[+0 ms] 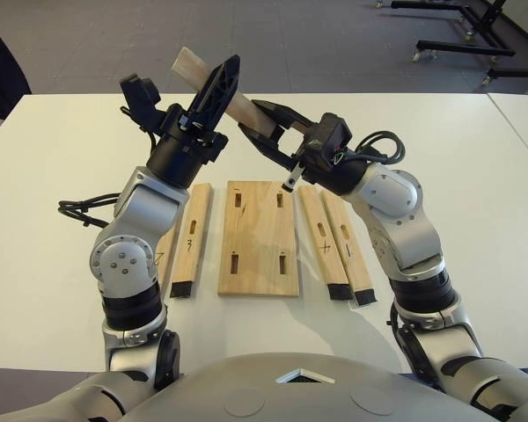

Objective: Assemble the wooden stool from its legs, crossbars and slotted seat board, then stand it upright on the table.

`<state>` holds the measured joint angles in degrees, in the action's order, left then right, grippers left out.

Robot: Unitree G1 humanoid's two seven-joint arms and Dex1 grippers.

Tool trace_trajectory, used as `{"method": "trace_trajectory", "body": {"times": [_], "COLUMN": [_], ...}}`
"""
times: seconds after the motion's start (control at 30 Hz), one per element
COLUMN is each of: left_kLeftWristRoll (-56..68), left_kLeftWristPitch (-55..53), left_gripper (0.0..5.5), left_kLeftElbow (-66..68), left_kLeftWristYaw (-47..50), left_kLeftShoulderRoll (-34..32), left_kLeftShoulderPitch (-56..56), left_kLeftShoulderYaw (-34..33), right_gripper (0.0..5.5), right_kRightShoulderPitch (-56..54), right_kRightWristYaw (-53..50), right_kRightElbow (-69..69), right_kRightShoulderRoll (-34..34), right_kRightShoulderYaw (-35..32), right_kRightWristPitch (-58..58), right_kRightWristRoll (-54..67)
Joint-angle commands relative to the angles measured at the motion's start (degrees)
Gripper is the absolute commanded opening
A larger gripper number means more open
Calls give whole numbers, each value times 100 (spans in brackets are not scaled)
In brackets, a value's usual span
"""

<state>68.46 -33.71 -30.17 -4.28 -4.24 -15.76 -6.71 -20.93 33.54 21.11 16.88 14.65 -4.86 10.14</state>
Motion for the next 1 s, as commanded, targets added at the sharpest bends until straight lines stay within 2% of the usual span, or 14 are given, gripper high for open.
{"method": "trace_trajectory", "body": {"times": [0.03,0.43,0.47,0.5,0.67,0.73,0.83,0.93,1.0], "left_kLeftWristRoll": [-36,-169,-186,-208,-331,-513,-918,-979,-1122], "left_kLeftWristPitch": [53,122,138,164,296,346,397,496,513], "left_gripper": [39,39,39,39,39,39,39,39,39], "left_kLeftElbow": [20,67,67,72,77,39,-152,-410,-678], "left_kLeftWristYaw": [-142,-285,-281,-315,-269,-252,-202,-104,-119], "left_kLeftShoulderRoll": [-41,-142,-142,-146,-162,-254,-708,-977,-1109], "left_kLeftShoulderPitch": [6,-3,0,4,82,133,159,523,957], "left_kLeftShoulderYaw": [79,123,122,124,45,10,-325,-811,-938], "right_gripper": [129,129,166,176,271,317,372,382,382], "right_kRightShoulderPitch": [-73,-102,-101,-62,202,171,-149,-446,-430], "right_kRightWristYaw": [-108,-169,-164,-127,5,-101,-834,-1681,-2022], "right_kRightElbow": [-93,-162,-158,-108,709,933,907,759,677], "right_kRightShoulderRoll": [-42,-47,-63,-76,-125,-69,-284,-508,-399], "right_kRightShoulderYaw": [-130,-96,-112,-143,-680,-1087,-1915,-2501,-2460], "right_kRightWristPitch": [-128,17,-9,-118,-1915,-2360,-3050,-3093,-3056], "right_kRightWristRoll": [-26,-320,-289,-174,1857,2562,4055,4832,4391]}}
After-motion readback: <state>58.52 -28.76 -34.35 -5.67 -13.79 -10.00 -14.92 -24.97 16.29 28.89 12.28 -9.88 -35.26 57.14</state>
